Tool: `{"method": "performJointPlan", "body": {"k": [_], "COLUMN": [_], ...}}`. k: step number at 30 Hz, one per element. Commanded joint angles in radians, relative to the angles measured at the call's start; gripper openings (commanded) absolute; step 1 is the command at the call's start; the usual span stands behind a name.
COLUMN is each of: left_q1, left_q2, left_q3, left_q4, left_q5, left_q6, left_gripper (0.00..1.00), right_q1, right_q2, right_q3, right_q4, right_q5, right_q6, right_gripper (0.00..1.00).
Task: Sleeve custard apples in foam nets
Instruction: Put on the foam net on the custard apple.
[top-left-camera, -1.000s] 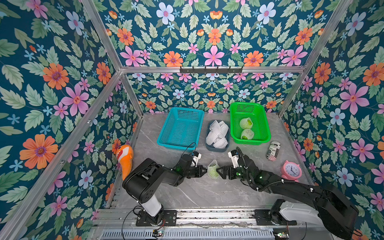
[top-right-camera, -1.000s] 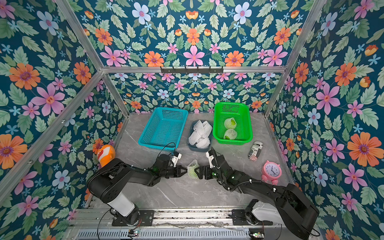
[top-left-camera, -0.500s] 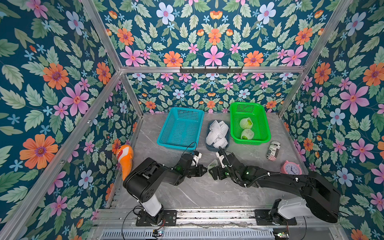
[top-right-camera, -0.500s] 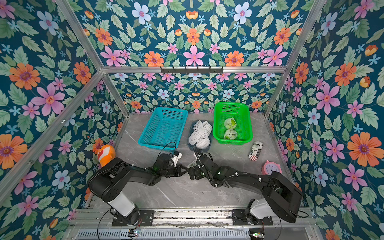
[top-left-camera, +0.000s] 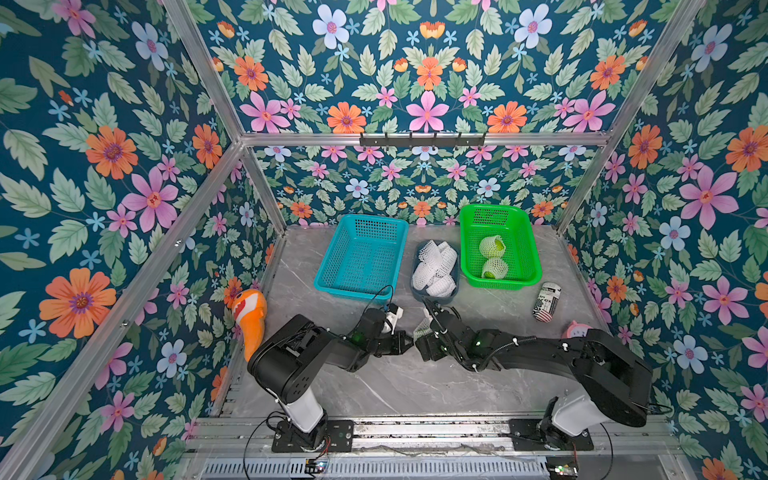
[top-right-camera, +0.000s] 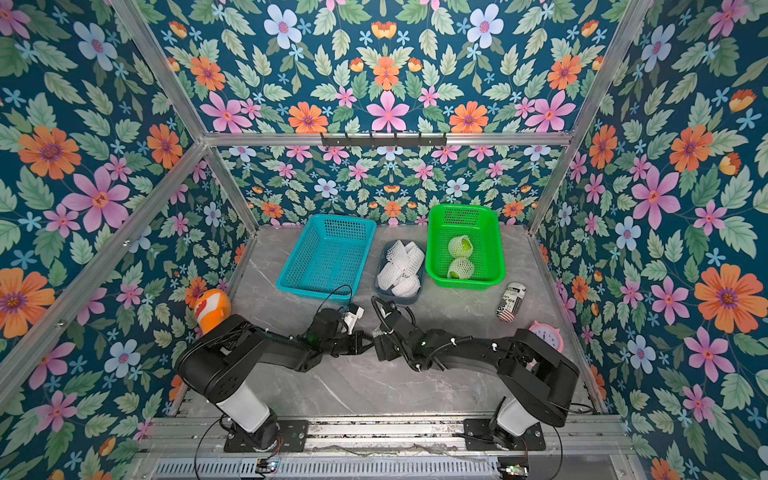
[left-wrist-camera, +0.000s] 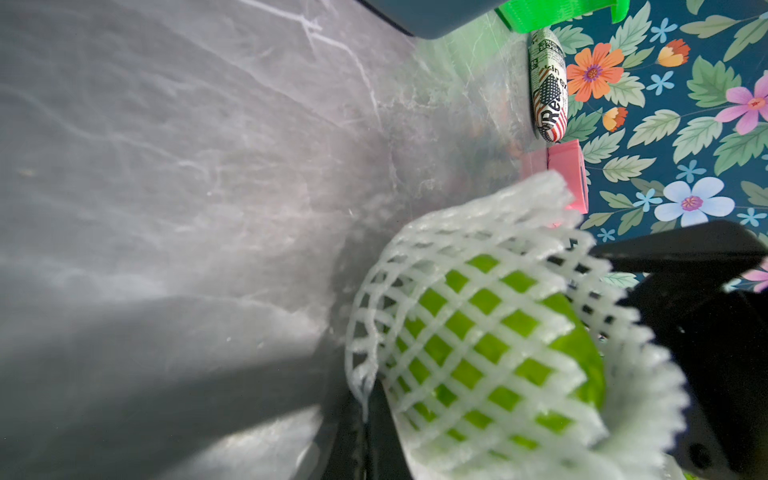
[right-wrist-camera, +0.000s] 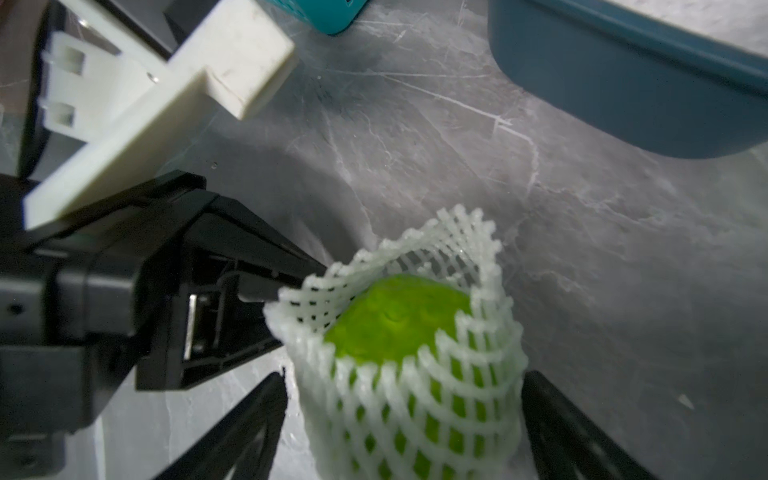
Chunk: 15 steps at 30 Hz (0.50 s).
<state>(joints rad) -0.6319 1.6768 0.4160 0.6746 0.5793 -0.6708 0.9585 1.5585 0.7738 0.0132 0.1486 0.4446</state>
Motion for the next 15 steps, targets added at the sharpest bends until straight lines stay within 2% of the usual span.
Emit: {"method": "performJointPlan", "body": {"k": [1, 15], "left_q1": [0.0, 0.0], "left_q2": [0.004, 0.01], "left_q3": [0.003, 0.003], "left_q4": [0.01, 0.019], "left_q5": [0.009, 0.012], "left_q6": [0.01, 0.005], "left_gripper": [0.0, 0.0], "right_q1": [0.0, 0.0], "right_q2": [0.016, 0.058], "right_q3": [0.004, -0.043], "right_q4": [0.005, 0.038], "right_q5": [0.023, 0.002], "right_q6": [-0.01, 0.002], "right_gripper": [0.87, 0.83]}}
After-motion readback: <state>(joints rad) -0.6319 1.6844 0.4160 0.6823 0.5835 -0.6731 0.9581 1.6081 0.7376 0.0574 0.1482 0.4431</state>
